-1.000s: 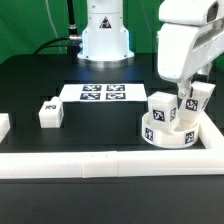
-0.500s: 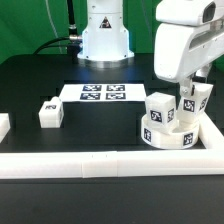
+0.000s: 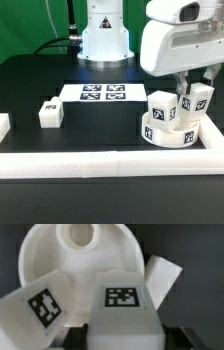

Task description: Assemble stool

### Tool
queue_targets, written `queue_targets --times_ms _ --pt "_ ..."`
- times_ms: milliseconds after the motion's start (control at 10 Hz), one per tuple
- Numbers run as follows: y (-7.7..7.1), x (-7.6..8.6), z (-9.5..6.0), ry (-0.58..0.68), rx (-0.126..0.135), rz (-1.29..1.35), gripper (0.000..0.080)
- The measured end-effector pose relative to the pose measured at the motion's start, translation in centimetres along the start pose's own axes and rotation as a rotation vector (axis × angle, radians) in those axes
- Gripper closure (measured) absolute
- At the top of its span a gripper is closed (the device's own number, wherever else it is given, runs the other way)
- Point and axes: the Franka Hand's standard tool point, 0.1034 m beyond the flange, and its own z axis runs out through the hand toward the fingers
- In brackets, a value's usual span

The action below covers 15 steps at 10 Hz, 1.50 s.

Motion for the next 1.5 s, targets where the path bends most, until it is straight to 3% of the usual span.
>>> queue_targets --times_ms 300,1100,1500 --pt "0.11 -0.04 0.03 -0.001 -0.001 0.317 0.0466" --pt "0.29 -0.09 0.11 -0.002 0.0 0.782 0.0466" --pt "0.32 -0.53 0.19 -0.002 0.015 1.195 0.0466"
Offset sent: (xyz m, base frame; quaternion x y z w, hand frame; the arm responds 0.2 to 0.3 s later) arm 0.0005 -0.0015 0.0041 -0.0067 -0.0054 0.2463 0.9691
